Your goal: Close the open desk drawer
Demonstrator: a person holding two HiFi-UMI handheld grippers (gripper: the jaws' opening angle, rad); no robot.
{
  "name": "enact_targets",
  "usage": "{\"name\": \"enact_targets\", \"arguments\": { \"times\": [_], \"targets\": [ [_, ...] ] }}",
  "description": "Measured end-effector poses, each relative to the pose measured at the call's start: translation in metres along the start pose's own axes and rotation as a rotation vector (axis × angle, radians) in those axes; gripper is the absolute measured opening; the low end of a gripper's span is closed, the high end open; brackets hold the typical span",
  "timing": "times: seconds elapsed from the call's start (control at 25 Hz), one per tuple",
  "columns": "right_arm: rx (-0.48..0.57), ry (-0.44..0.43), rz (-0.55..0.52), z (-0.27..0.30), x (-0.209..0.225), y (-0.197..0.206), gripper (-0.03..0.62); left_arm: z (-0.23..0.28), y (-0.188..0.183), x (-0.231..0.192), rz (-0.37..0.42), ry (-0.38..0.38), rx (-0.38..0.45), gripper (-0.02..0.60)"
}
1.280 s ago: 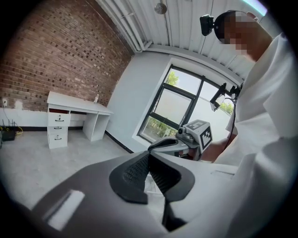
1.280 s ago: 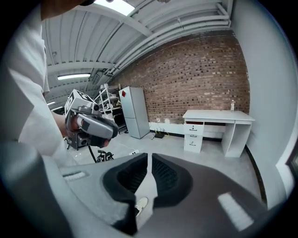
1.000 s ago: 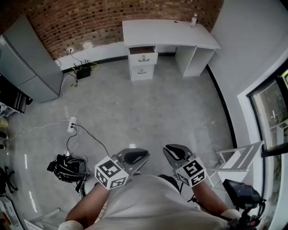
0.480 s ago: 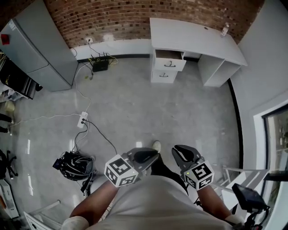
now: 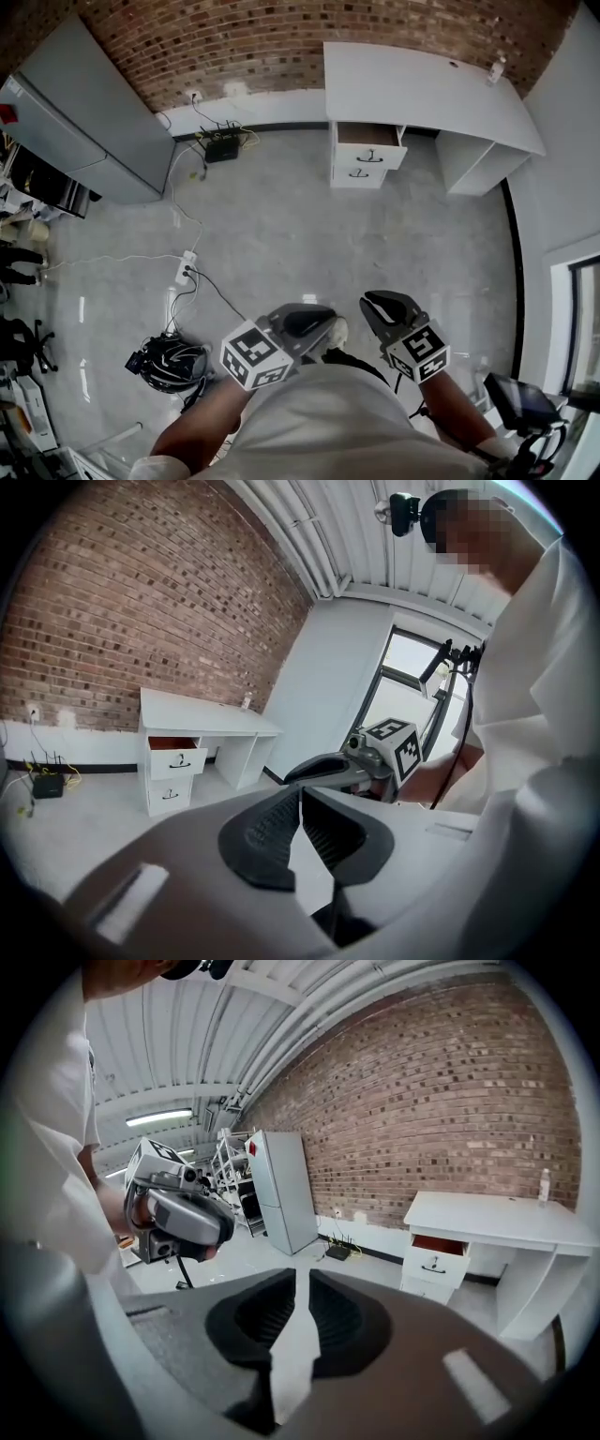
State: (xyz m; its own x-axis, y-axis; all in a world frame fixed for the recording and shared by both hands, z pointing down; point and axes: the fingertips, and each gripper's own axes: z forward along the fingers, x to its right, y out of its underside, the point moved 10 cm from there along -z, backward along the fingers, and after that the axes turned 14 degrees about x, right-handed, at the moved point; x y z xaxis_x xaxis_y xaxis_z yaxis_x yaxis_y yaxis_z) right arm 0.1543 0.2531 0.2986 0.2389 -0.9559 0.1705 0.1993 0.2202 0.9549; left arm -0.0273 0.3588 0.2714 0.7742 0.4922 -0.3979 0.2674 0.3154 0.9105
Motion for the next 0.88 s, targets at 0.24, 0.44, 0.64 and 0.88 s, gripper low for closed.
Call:
{"name": "enact_targets", "arguments": {
  "times": [0.24,0.44,0.64,0.88],
  "targets": [
    [-0.054,-0.011,0.001,0.048,0.055,0.001,0.034,0.033,-0.020,-0.053,-0.035,0.002,-0.016,0.014],
    [-0.077,0.055,0.029,0.101,0.087,0.000,0.034,0.044,-0.039,-0.120,-0.031,0.063,-0.043,0.006],
    [-0.075,0.168,0.060,0.157,0.114,-0.014,0.034,0.050,-0.075,-0.193,-0.013,0.159,-0.071,0.006],
    [-0.059,0.328,0.156,0.212,0.155,-0.006,0.034,0.057,-0.099,-0.268,-0.011,0.270,-0.152,0.005]
  ]
}}
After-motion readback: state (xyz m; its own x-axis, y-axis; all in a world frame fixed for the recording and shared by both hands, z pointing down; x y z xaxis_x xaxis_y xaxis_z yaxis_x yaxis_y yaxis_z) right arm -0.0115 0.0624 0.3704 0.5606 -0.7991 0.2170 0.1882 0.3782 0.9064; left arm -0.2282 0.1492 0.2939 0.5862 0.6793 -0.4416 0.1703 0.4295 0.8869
